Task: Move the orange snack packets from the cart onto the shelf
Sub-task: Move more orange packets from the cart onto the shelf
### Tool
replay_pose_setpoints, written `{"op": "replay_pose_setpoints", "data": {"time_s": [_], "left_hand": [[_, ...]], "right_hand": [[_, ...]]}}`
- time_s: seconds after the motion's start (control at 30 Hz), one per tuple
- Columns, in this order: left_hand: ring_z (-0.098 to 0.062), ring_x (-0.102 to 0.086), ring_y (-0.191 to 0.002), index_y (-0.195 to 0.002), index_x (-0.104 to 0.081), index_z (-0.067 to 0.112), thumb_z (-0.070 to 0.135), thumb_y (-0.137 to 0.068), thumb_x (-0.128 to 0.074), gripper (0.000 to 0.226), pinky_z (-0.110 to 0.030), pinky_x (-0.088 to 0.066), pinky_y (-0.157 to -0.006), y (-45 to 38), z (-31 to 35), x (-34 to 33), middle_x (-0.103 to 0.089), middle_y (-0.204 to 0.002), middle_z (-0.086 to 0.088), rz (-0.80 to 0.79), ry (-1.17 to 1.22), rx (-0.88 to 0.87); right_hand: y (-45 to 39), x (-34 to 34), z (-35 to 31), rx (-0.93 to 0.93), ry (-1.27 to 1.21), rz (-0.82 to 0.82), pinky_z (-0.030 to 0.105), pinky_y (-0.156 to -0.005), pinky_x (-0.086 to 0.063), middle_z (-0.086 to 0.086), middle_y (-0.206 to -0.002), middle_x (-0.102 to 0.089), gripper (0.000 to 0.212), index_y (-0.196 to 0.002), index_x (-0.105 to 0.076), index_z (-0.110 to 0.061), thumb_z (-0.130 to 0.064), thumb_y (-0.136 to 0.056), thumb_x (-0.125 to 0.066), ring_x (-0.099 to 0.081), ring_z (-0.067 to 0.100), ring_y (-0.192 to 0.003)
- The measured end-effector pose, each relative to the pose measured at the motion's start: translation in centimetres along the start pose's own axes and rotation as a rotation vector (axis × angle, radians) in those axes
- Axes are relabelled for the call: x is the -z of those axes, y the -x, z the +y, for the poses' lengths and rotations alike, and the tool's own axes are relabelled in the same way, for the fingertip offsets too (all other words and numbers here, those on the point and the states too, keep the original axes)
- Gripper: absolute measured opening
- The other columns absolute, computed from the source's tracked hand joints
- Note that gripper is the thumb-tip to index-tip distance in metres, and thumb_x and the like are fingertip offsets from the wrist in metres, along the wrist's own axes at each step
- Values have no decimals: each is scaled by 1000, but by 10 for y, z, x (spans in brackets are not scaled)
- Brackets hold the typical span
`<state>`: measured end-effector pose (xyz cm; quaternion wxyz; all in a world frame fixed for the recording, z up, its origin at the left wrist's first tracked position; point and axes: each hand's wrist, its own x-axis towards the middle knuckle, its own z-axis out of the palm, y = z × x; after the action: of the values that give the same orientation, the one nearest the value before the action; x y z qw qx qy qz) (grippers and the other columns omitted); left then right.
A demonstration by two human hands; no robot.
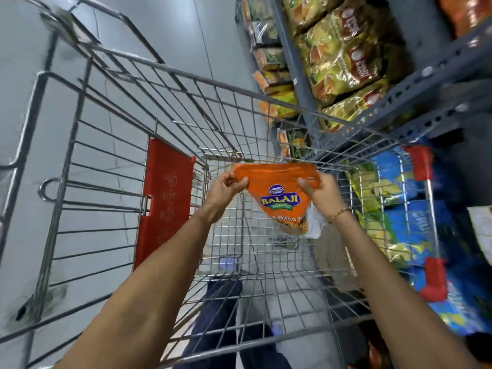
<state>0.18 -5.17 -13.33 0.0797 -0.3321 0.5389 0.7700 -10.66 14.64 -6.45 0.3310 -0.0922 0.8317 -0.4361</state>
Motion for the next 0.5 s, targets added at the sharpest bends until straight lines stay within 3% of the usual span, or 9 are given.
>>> {"op": "replay_pose_setpoints", "data": {"time_s": [0.07,0.13,0.2,0.27,0.33,0.37,0.4,0.43,0.5], "left_hand": [[-5,-64,-85,-104,-59,5,8,-85,-61,19,-14,-55,-76,9,13,-9,-64,-94,-3,-52,-71,-58],[-17,-63,-91,-97,-63,10,12,-81,-67,17,-29,-55,-85,20,28,-19,-66,-95,-7,-80,-153,-150],[-20,-63,-92,-86,-64,19,17,-78,-70,10,-38,-53,-87,35,48,-30,-67,-91,-4,-111,-220,-234],[-14,-63,-85,-77,-63,25,16,-78,-70,12,-33,-52,-82,54,78,-45,-68,-82,2,-187,-288,-332],[-5,-62,-73,-72,-64,23,16,-75,-73,12,-28,-53,-72,75,115,-65,-69,-70,7,-273,-359,-457],[-4,-60,-69,-72,-63,17,18,-73,-74,11,-29,-54,-68,85,134,-75,-68,-66,3,-296,-382,-529],[-7,-57,-68,-73,-60,7,19,-73,-74,19,-32,-53,-66,96,151,-86,-64,-65,-7,-308,-390,-589],[-11,-54,-67,-73,-56,-2,18,-73,-74,27,-33,-50,-65,108,167,-99,-58,-66,-14,-317,-375,-658],[-15,-49,-65,-71,-54,-5,13,-74,-71,25,-32,-44,-61,137,194,-126,-51,-67,-10,-352,-311,-763]], "right_hand": [[20,13,2,30,-18,100,27,-63,-56,-1,-77,-65,6,-78,-58,-28,-31,-82,-61,-65,16,-68],[42,23,-5,50,-107,171,12,-54,-53,-7,-73,-66,13,-79,-58,-25,-37,-76,-63,-65,1,-61],[62,33,-8,46,-218,282,12,-53,-52,-16,-59,-69,21,-77,-59,-26,-44,-68,-66,-63,-5,-57],[86,45,-11,73,-306,394,18,-59,-53,-25,-59,-69,28,-75,-64,-23,-49,-66,-70,-62,-5,-59],[116,57,-20,155,-373,519,14,-62,-51,-28,-61,-68,31,-75,-71,-23,-53,-64,-72,-59,-10,-60],[132,63,-26,180,-413,581,11,-61,-48,-29,-59,-67,15,-70,-72,-26,-41,-70,-73,-57,-12,-58],[146,69,-33,212,-454,630,9,-58,-47,-30,-55,-65,12,-65,-71,-27,-23,-76,-72,-55,-14,-55],[161,75,-41,256,-463,706,8,-57,-45,-30,-52,-64,22,-63,-70,-27,-11,-78,-69,-54,-14,-54],[190,89,-54,322,-457,811,8,-58,-45,-29,-53,-63,27,-58,-71,-28,-9,-77,-69,-53,-13,-56]]}}
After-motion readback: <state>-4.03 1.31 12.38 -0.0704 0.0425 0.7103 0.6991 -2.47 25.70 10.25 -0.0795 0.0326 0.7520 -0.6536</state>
